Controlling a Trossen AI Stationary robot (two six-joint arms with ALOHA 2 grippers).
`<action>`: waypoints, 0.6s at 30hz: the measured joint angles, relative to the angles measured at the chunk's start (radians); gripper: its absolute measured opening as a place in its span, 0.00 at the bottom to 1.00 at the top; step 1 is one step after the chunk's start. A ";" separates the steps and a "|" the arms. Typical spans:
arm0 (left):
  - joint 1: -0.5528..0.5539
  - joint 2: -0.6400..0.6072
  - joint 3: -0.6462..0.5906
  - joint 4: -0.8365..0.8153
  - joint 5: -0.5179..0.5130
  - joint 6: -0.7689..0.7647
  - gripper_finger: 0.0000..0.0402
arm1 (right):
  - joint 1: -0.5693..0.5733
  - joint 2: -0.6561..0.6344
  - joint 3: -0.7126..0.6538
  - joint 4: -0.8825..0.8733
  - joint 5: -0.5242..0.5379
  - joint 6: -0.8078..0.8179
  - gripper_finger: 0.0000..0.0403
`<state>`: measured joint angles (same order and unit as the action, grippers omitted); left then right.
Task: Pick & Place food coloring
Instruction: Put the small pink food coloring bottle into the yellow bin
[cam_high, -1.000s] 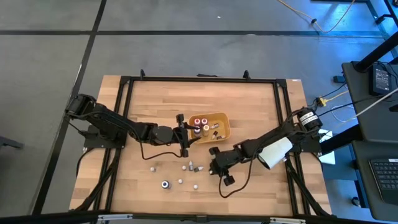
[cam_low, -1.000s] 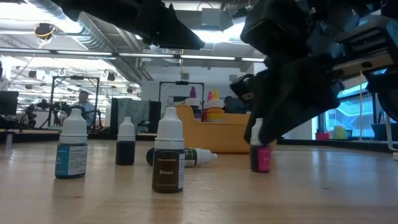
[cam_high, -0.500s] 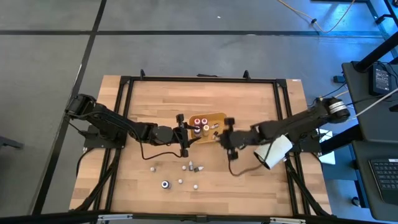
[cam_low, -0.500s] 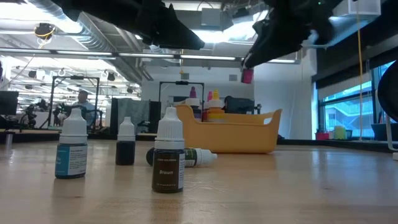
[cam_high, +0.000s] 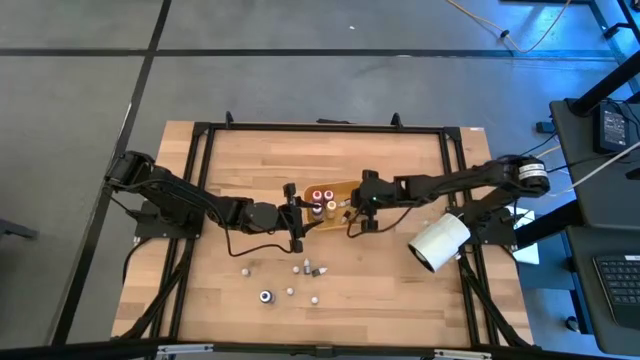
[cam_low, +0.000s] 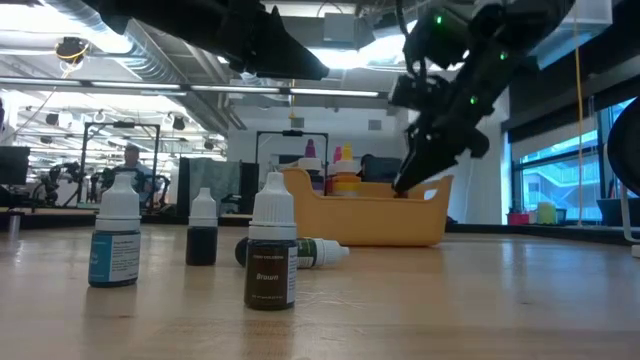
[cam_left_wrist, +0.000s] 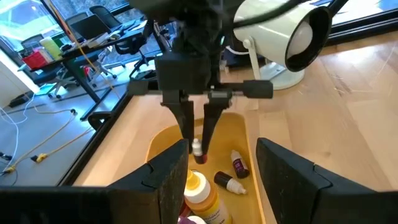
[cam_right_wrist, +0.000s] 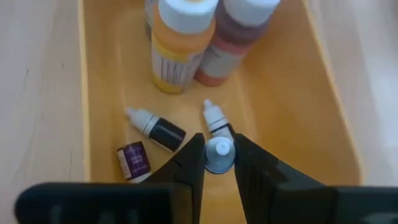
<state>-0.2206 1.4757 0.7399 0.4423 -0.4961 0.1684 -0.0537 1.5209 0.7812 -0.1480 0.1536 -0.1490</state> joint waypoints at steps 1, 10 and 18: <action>0.000 0.000 0.000 0.000 0.000 0.000 0.46 | -0.005 0.005 -0.006 0.006 -0.006 0.006 0.20; 0.000 0.000 0.000 -0.006 0.000 0.001 0.46 | -0.022 0.053 -0.007 0.026 -0.021 -0.001 0.20; 0.000 0.000 0.000 -0.006 0.000 0.001 0.46 | -0.022 0.059 -0.010 0.014 -0.016 -0.017 0.20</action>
<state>-0.2203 1.4757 0.7403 0.4359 -0.4962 0.1698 -0.0757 1.5803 0.7708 -0.1341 0.1371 -0.1662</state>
